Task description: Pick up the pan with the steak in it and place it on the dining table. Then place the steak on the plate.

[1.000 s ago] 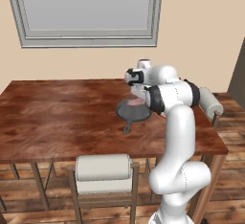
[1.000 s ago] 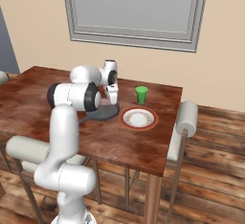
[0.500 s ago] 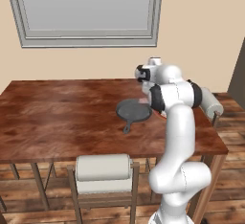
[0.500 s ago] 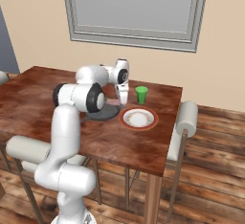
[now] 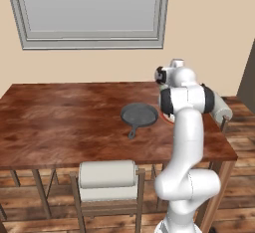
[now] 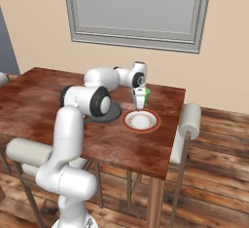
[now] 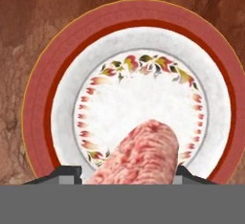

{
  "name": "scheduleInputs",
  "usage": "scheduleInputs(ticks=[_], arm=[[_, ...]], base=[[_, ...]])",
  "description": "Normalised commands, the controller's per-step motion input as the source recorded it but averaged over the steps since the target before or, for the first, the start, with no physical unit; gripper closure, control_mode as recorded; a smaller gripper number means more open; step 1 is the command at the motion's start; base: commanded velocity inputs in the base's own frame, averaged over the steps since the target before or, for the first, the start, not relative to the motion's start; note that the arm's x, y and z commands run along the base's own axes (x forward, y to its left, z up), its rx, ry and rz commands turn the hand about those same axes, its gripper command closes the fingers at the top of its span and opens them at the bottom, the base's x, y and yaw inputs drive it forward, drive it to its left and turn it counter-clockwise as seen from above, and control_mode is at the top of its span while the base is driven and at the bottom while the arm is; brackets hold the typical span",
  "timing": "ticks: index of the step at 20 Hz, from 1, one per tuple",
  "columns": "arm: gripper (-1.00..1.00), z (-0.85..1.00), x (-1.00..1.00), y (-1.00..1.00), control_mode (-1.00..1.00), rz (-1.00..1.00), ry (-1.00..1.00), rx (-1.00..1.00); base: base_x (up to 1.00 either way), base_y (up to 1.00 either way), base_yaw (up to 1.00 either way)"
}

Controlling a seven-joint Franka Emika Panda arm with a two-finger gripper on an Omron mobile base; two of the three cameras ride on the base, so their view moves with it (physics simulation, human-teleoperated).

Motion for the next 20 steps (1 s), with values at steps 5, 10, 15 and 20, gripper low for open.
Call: scheduleInputs(ticks=[5,10,15,20], arm=[[1.0,0.0,-0.14,-0.46,-1.0,0.0,-0.07,0.04],[1.0,-0.01,0.0,-0.01,-1.0,0.0,0.0,0.0],[1.0,-0.2,-0.01,-0.06,-1.0,0.0,-0.01,-0.01],[1.0,-0.23,-0.03,-0.07,-1.0,0.0,-0.04,-0.01]], base=[[0.0,0.0,0.0],[0.0,0.0,0.0],[0.0,0.0,0.0],[0.0,0.0,0.0]])
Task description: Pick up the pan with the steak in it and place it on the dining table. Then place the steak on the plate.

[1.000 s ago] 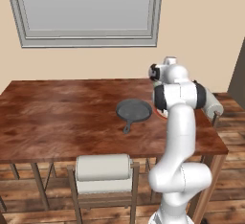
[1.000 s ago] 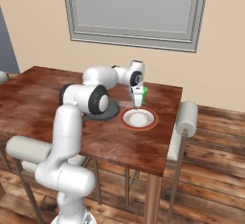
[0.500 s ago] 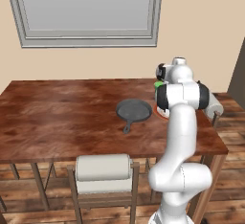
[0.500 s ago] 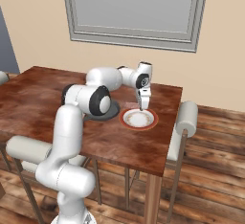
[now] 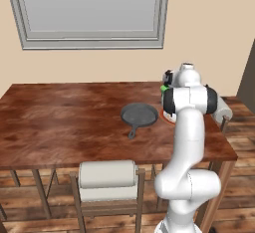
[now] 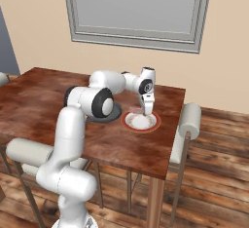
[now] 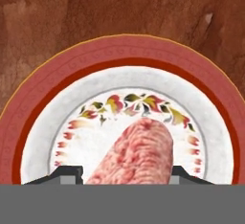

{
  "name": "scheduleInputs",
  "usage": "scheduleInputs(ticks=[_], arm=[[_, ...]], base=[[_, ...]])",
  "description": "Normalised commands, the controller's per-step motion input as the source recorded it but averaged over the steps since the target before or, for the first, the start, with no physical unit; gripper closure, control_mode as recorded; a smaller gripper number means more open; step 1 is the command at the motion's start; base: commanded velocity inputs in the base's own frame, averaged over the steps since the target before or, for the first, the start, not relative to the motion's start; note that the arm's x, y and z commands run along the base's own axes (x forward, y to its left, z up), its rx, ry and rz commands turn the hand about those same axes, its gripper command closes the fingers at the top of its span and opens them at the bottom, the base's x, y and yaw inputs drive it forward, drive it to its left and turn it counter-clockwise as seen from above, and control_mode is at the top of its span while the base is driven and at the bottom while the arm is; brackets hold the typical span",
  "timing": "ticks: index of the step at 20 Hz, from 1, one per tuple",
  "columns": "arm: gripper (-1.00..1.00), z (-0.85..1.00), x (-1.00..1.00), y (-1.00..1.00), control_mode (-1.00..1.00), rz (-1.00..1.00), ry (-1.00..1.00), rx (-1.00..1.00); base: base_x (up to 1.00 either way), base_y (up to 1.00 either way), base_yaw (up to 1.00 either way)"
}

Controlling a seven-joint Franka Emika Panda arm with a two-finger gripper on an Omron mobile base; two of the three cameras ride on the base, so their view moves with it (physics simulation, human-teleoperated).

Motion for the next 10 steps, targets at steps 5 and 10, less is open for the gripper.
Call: scheduleInputs(ticks=[5,10], arm=[[1.0,-0.18,-0.04,-0.1,-1.0,0.0,-0.06,0.0],[-1.0,-0.09,-0.01,-0.06,-1.0,0.0,-0.07,0.0]], base=[[0.0,0.0,0.0],[0.0,0.0,0.0]])
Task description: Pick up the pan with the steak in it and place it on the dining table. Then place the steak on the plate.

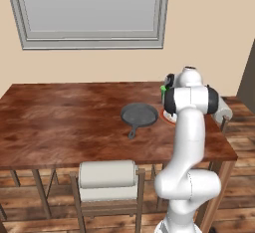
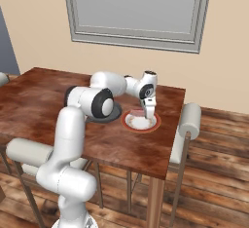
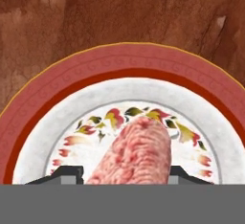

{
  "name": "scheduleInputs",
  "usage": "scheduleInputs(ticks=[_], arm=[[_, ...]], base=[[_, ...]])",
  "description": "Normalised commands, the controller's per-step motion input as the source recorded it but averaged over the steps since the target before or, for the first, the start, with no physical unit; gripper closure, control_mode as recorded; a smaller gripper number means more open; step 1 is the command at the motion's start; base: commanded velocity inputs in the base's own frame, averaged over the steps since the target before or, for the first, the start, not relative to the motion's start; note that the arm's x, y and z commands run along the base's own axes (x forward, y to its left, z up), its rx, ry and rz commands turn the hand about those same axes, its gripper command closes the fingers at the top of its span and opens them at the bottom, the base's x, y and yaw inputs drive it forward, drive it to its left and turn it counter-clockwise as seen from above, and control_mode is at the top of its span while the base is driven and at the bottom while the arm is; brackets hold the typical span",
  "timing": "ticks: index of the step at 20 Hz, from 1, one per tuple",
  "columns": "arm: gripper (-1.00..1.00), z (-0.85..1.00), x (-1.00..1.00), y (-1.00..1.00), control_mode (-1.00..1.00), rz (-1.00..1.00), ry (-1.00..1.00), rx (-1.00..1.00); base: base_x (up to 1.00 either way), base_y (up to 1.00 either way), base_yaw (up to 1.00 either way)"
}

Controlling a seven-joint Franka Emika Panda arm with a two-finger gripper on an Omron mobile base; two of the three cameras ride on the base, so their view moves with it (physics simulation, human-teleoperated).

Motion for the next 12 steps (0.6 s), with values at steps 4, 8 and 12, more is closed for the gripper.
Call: scheduleInputs(ticks=[4,8,12], arm=[[-1.0,-0.03,0.0,-0.03,-1.0,0.0,-0.06,0.0],[-1.0,0.0,-0.01,-0.09,-1.0,0.0,-0.06,0.02],[-1.0,0.04,0.0,-0.09,-1.0,0.0,-0.07,0.03]], base=[[0.0,0.0,0.0],[0.0,0.0,0.0],[0.0,0.0,0.0]])
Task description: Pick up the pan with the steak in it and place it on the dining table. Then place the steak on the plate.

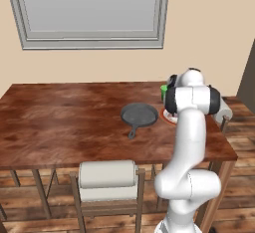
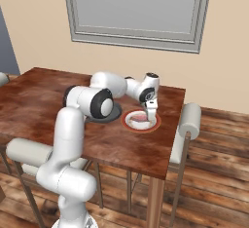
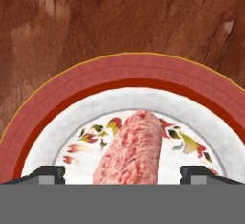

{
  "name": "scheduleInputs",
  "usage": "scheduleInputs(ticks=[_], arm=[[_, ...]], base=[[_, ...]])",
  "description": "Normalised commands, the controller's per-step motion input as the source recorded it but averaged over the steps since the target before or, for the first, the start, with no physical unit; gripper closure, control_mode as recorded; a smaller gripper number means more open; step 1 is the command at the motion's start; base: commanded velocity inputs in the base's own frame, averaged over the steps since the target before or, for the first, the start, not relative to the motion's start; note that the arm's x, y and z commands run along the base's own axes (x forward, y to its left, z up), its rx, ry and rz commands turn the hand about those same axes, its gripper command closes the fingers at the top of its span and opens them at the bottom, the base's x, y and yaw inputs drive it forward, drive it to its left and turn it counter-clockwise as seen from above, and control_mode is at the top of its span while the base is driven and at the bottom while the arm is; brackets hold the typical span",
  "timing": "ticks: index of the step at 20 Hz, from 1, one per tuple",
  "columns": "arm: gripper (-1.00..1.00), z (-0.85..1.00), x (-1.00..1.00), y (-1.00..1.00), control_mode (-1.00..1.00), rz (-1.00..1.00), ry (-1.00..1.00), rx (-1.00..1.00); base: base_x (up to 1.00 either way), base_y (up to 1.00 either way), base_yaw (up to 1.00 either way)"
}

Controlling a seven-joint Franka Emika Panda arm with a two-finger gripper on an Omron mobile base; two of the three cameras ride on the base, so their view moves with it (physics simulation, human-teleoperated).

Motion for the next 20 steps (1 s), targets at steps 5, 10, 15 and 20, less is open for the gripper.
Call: scheduleInputs(ticks=[5,10,15,20], arm=[[-1.0,0.24,-0.07,-0.03,-1.0,0.0,-0.02,0.04],[-1.0,0.6,-0.35,0.04,-1.0,0.0,-0.01,0.01],[-1.0,0.76,-0.42,0.17,-1.0,0.03,-0.02,0.0],[-1.0,0.52,-0.66,0.21,-1.0,0.08,-0.1,-0.05]], base=[[0.0,0.0,0.0],[0.0,0.0,0.0],[0.0,0.0,0.0],[0.0,0.0,0.0]])
